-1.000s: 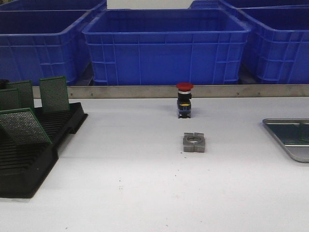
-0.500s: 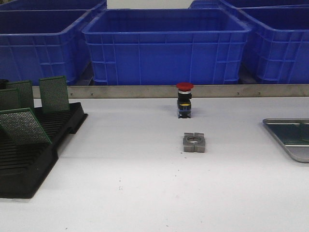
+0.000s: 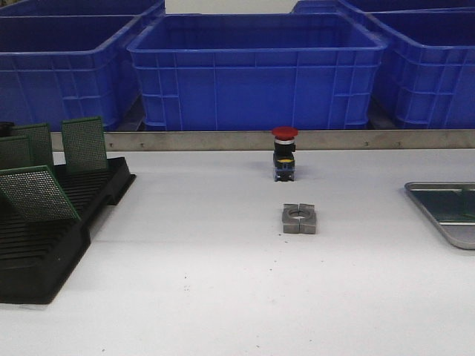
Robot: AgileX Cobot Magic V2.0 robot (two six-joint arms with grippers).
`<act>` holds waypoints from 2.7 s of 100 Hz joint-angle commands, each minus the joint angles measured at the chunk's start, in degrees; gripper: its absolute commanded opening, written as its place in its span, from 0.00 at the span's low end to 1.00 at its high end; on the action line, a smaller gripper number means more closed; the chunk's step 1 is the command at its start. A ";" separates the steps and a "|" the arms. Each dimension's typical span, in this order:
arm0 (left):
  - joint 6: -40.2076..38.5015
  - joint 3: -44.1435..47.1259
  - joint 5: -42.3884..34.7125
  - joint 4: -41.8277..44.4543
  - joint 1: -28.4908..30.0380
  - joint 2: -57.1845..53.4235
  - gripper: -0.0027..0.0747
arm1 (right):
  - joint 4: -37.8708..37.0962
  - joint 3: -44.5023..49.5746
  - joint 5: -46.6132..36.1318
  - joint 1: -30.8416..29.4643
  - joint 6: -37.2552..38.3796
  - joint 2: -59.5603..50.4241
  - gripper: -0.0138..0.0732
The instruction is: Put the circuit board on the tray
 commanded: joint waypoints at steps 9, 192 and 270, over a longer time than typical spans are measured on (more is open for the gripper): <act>-25.02 2.98 -7.18 20.25 3.33 -1.49 0.01 | 0.51 -1.52 -1.69 -0.04 -0.56 0.54 0.09; -40.66 11.81 3.10 33.56 6.41 -8.98 0.01 | -41.13 6.03 -9.75 -4.86 40.71 1.17 0.09; -40.66 11.81 3.12 33.56 6.41 -8.98 0.01 | -76.08 9.48 -2.08 -11.50 76.79 -4.85 0.09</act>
